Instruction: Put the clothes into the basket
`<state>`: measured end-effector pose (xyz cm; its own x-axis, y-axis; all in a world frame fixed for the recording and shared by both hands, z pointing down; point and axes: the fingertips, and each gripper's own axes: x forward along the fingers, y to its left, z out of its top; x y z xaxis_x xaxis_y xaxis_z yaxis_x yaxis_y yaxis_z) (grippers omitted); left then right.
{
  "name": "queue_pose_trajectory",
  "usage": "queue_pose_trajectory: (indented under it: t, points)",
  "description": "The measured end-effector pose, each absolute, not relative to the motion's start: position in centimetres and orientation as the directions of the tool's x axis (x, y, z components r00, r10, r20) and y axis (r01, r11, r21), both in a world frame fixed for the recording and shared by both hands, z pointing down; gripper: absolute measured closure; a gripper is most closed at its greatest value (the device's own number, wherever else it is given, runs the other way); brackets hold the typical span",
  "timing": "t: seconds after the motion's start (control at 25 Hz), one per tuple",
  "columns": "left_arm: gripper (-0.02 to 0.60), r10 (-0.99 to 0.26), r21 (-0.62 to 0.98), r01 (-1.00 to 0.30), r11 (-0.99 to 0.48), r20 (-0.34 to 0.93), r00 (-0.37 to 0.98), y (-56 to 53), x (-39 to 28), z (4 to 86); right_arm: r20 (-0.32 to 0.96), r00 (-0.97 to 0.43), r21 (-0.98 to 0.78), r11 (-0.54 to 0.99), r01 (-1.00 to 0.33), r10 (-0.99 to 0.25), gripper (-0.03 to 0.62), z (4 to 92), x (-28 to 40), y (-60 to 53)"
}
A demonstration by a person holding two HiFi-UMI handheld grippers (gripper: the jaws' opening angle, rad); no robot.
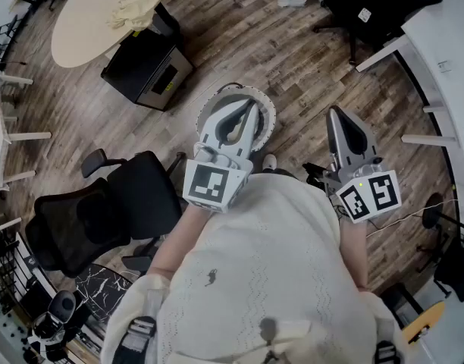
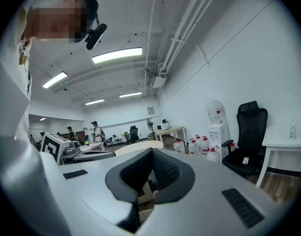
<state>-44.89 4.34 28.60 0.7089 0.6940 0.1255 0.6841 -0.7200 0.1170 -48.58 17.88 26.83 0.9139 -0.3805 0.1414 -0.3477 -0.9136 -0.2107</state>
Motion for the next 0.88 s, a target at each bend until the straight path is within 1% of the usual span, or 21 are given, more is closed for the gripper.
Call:
queue_pose_trajectory:
  t: [0.16,0.52,0.72,0.88]
  points:
    - [0.561,0.716,0.112,0.708,-0.698,0.112,0.689,3.7,-45.1,29.2,0.149,0.916,-0.211,-0.917,-0.338,-0.371,0.589,26.8,-48.4,17.1]
    - [0.561,0.729,0.139,0.716,-0.684,0.091,0.678,2.0,-43.9,29.2,0.166,0.924,-0.215,-0.927,-0.307,-0.344,0.589,27.5,-47.7,15.5]
    - [0.561,0.746,0.140,0.733,-0.665,0.111,0.656,0.8,-43.2,30.3,0.182,0.932,-0.207,-0.939,-0.276,-0.314,0.589,28.2,-47.4,14.2]
    - [0.561,0.771,0.157,0.756,-0.636,0.093,0.630,0.1,-42.7,30.5,0.192,0.941,-0.208,-0.949,-0.237,-0.277,0.589,29.0,-47.4,13.4]
